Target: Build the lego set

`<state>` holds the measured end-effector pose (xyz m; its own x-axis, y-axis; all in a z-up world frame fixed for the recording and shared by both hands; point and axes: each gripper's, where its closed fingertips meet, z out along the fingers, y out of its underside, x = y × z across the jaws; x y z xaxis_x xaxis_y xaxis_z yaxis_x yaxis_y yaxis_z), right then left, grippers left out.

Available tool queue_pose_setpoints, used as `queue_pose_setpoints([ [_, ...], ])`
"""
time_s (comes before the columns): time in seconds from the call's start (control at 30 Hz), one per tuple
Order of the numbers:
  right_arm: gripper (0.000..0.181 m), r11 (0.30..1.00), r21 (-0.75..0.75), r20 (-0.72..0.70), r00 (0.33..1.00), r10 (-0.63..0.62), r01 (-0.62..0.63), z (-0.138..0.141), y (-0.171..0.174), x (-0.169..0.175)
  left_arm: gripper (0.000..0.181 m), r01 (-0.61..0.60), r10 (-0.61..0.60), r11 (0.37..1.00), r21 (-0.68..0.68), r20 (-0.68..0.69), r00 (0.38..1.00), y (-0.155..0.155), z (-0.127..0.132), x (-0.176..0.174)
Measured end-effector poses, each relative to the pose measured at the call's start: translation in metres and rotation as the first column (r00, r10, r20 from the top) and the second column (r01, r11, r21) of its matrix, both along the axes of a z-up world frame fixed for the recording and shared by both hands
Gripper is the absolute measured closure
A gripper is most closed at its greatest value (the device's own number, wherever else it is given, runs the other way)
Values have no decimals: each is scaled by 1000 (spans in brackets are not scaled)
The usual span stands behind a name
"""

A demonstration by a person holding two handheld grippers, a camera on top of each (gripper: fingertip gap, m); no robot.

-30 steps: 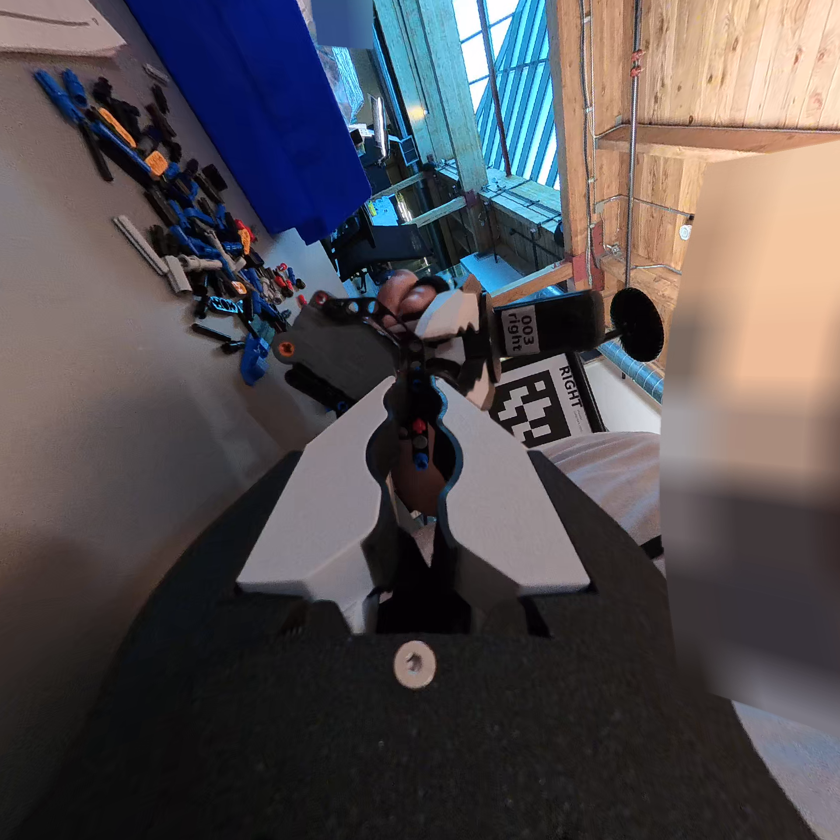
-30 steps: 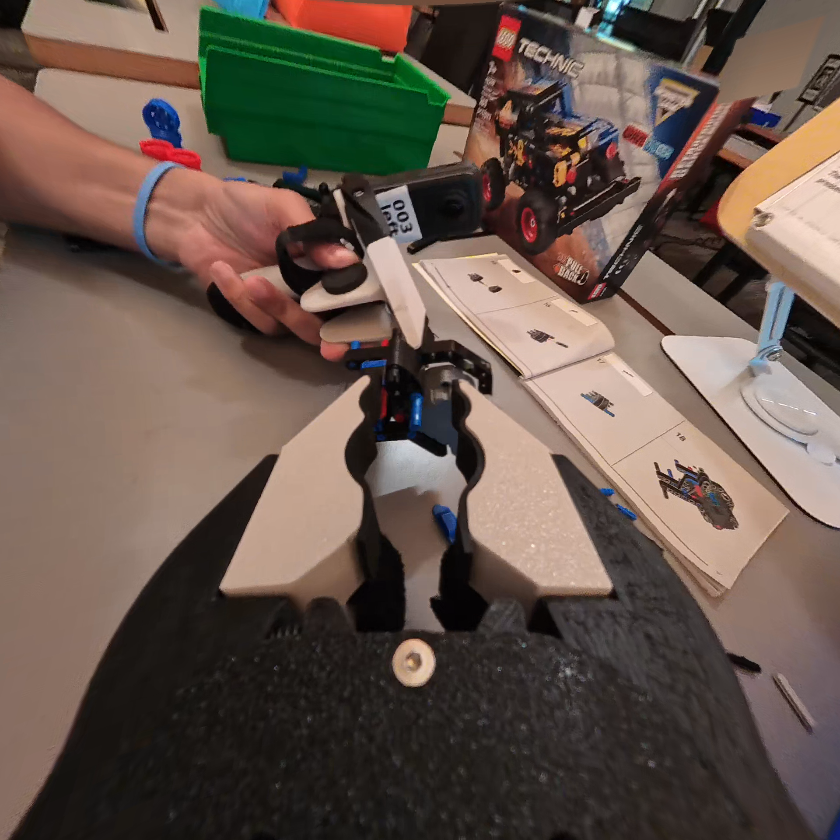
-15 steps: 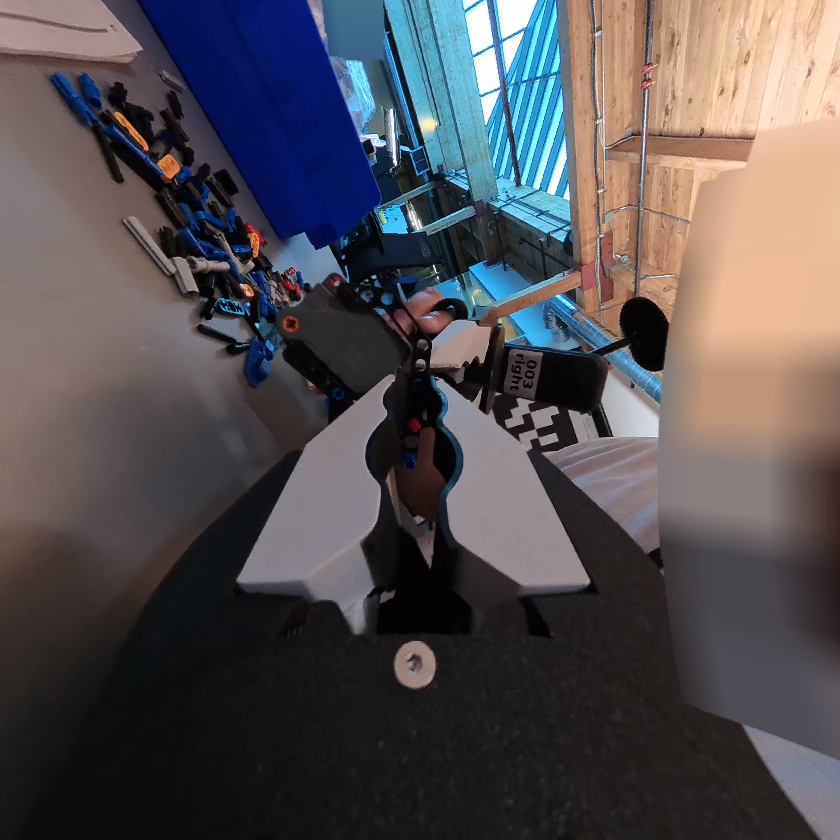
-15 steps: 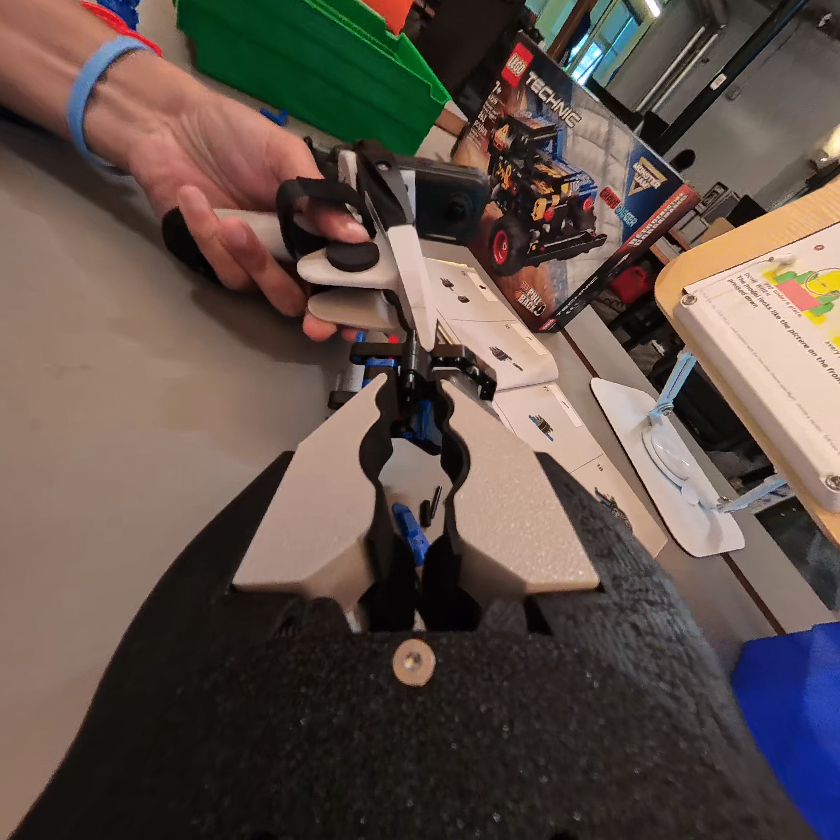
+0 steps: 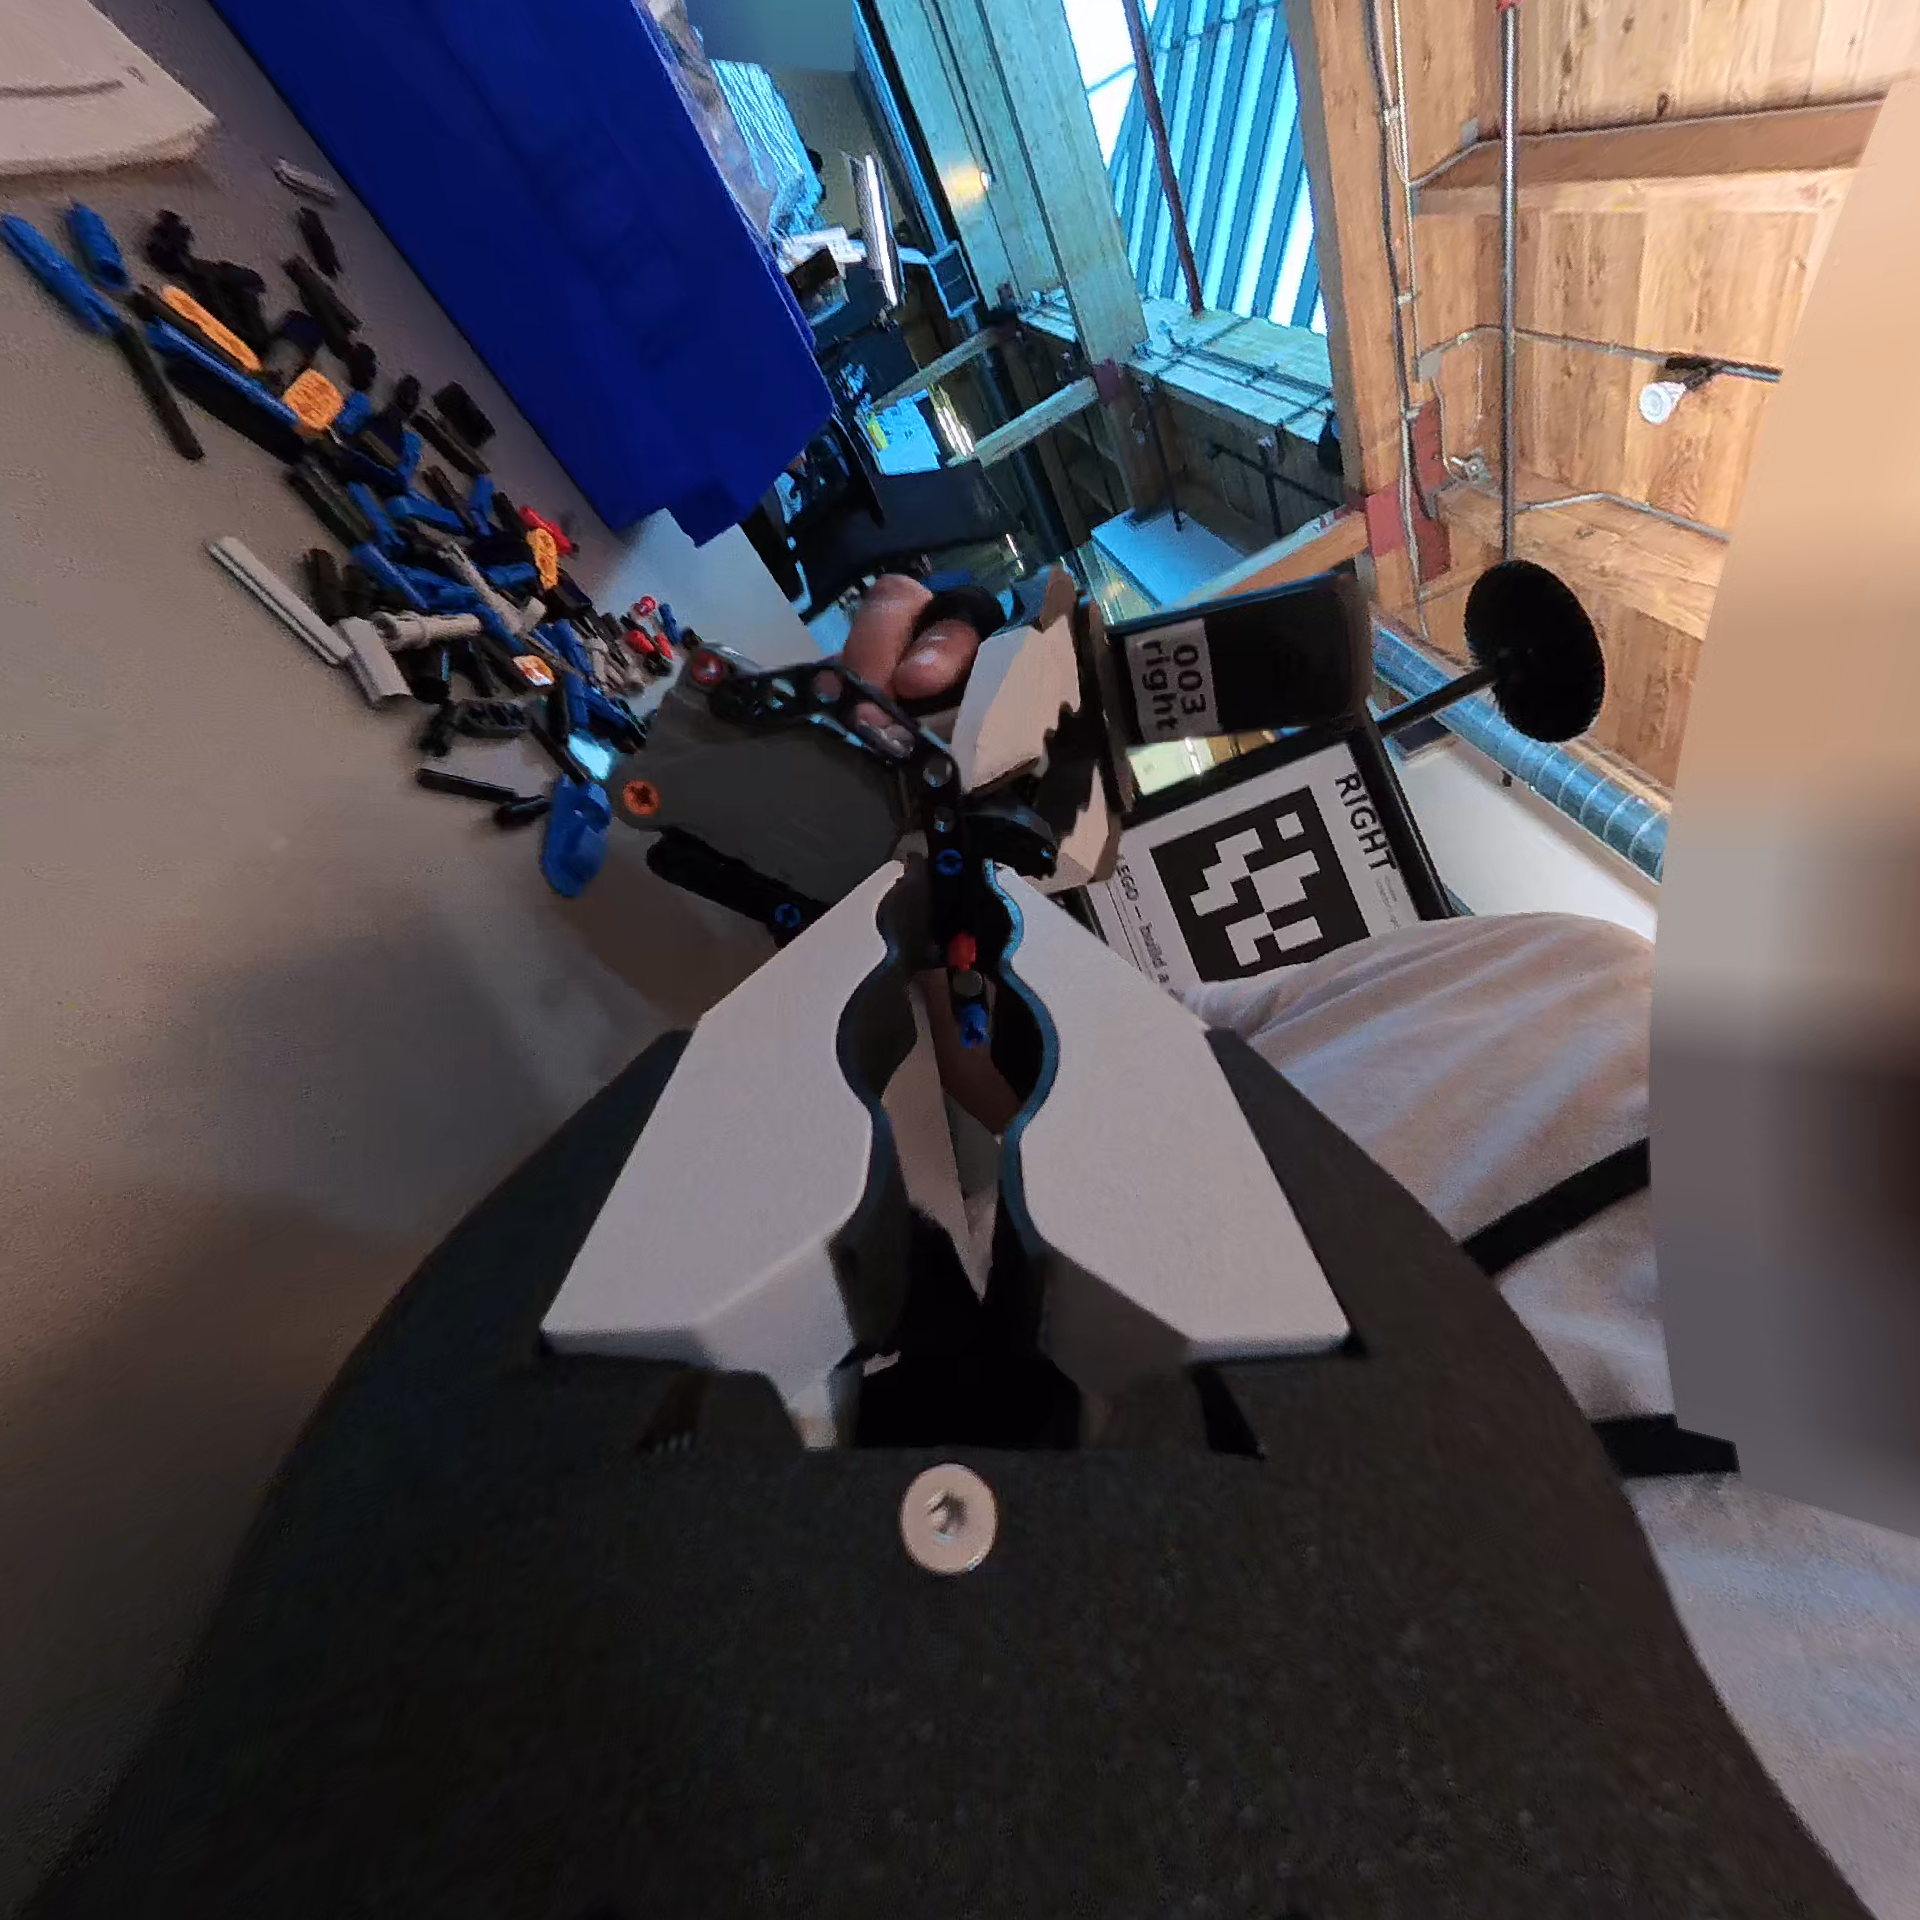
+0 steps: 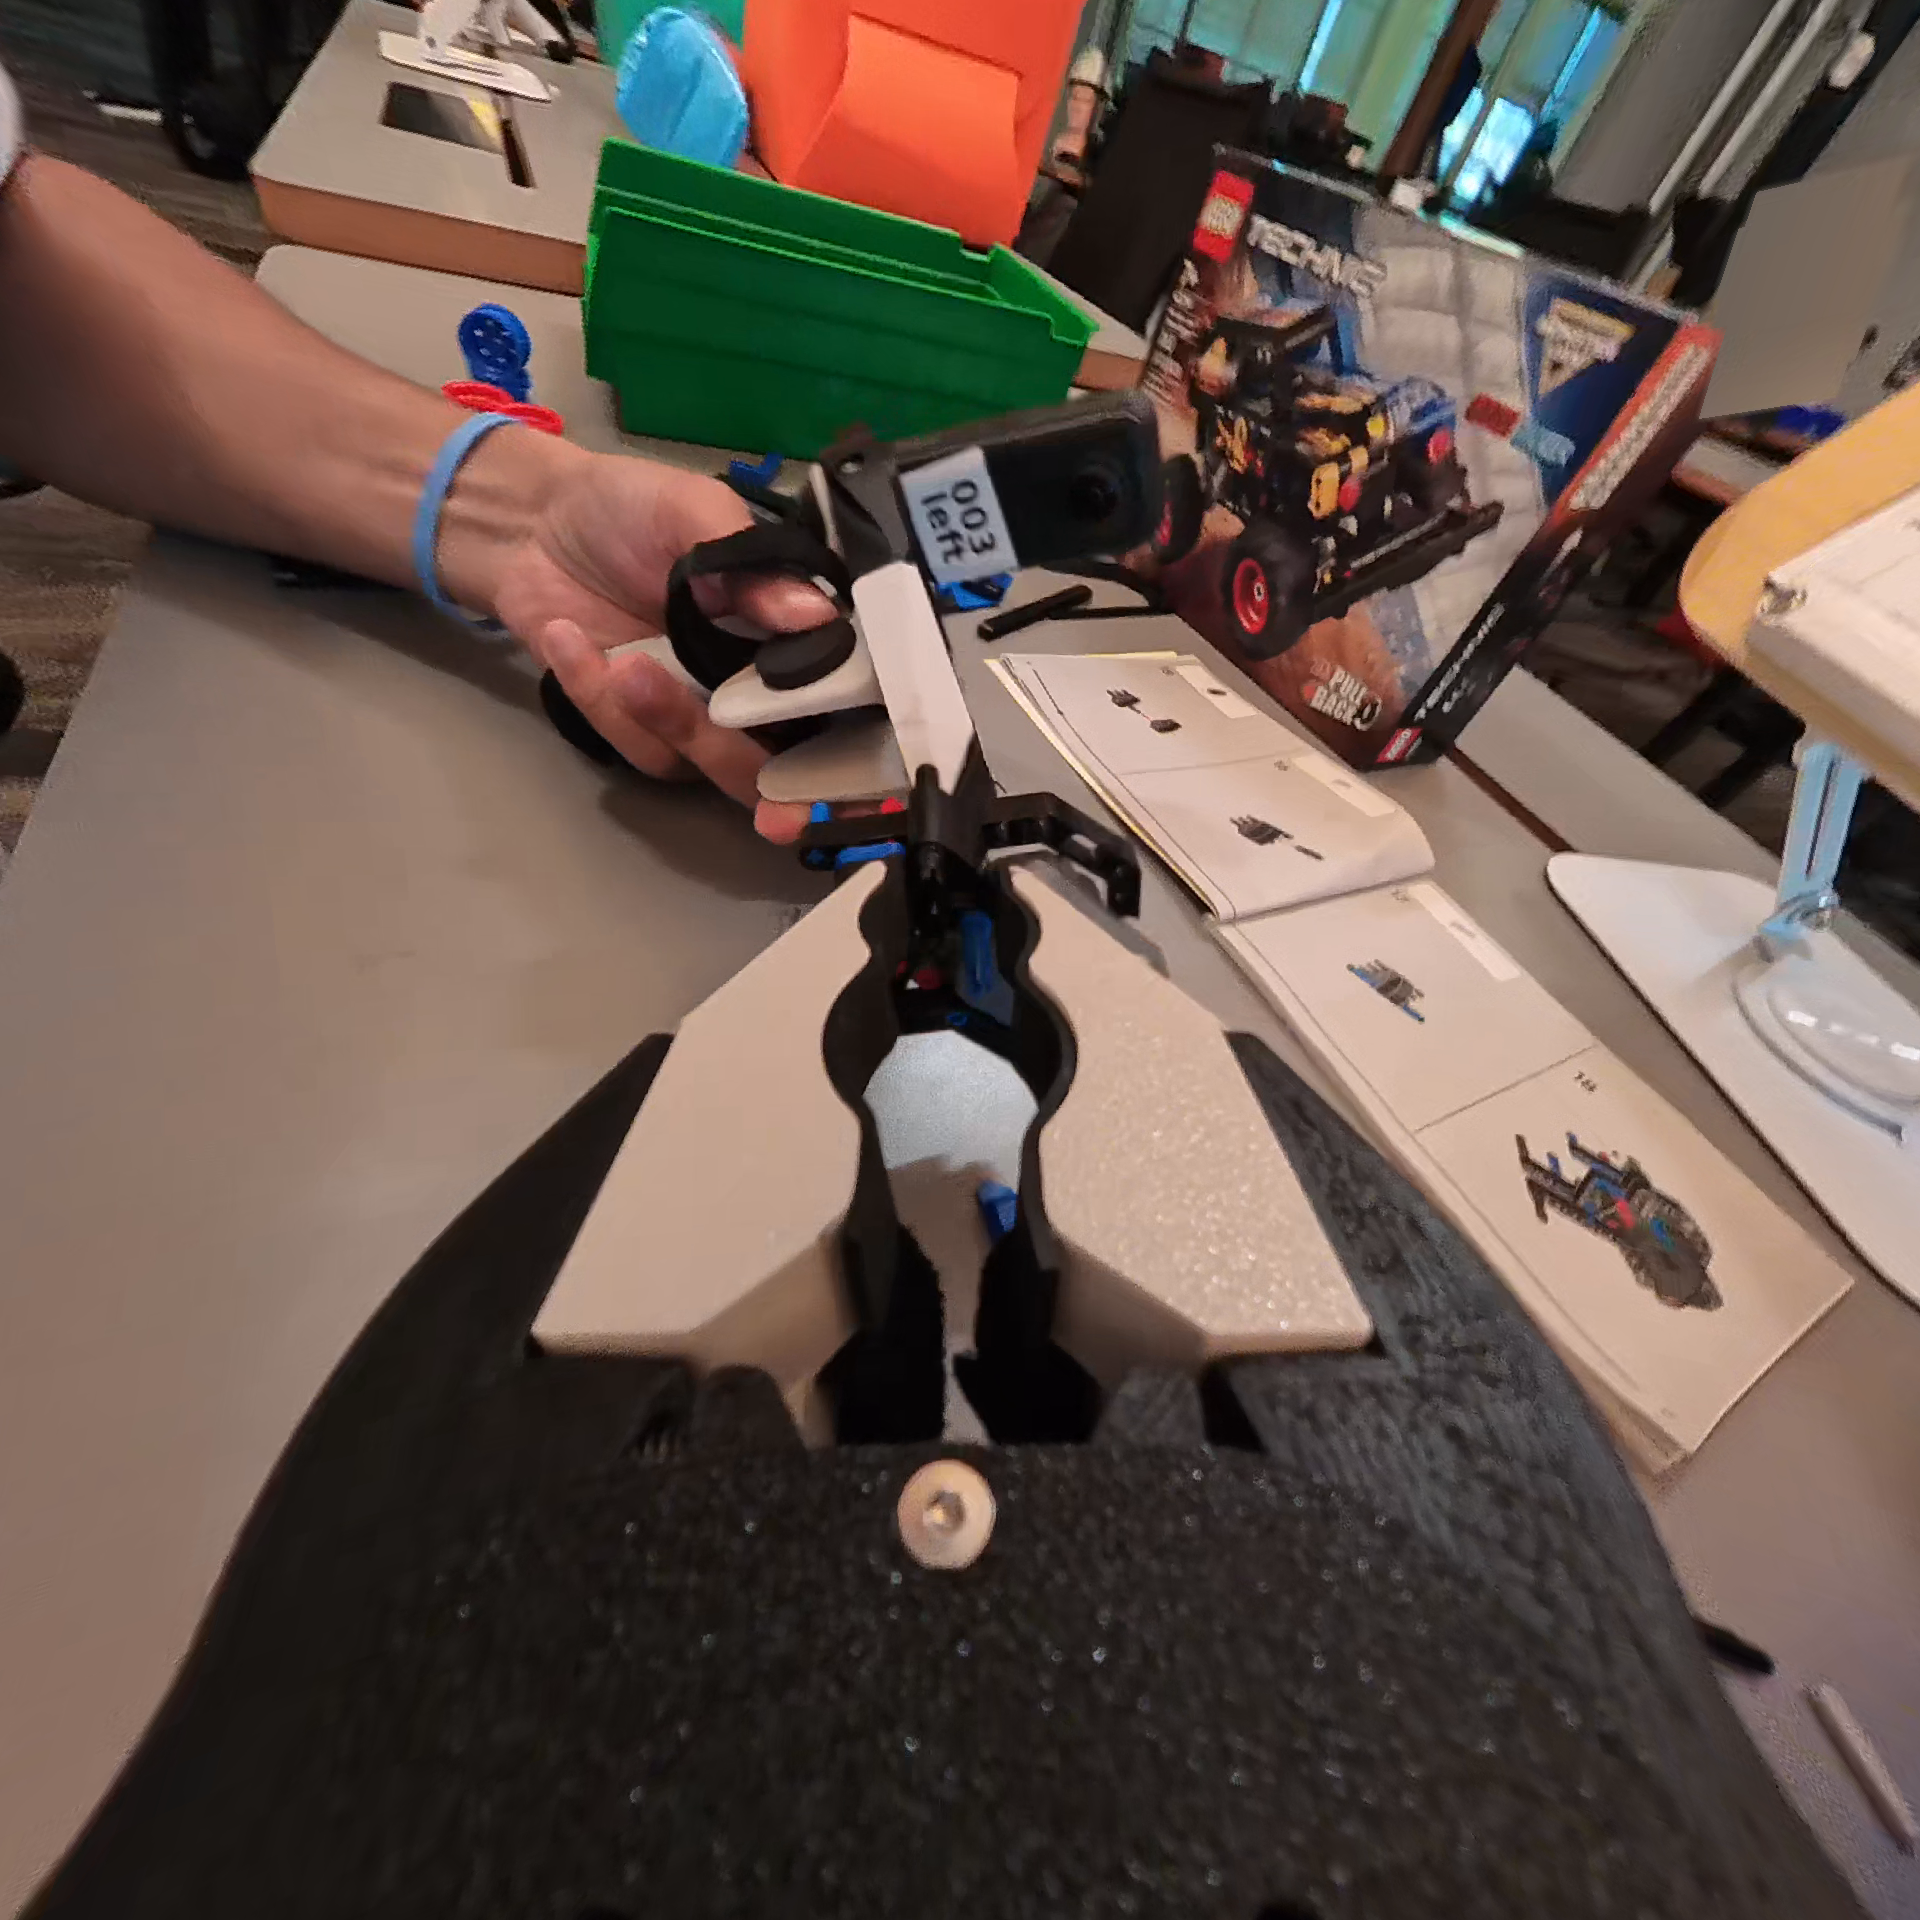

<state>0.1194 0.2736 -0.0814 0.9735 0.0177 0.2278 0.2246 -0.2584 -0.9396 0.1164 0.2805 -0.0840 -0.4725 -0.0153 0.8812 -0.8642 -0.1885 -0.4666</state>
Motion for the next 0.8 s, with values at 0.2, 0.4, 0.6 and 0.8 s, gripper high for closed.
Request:
queue_pose_setpoints([
  [0.2,144,931,31,-106,927,-359,364,14,5,19,175,-227,227,972,-59,-8,974,15,8,25],
  [0.4,145,744,-23,-152,734,-662,667,6,8,26,175,-425,425,905,-25,60,903,29,9,36],
  [0.6,141,749,-40,-247,720,-648,661,-5,17,14,175,-458,460,885,-83,7,888,36,11,37],
  [0.8,139,736,-50,-225,710,-667,675,-9,33,17,175,-472,475,876,-94,10,880,31,13,33],
])
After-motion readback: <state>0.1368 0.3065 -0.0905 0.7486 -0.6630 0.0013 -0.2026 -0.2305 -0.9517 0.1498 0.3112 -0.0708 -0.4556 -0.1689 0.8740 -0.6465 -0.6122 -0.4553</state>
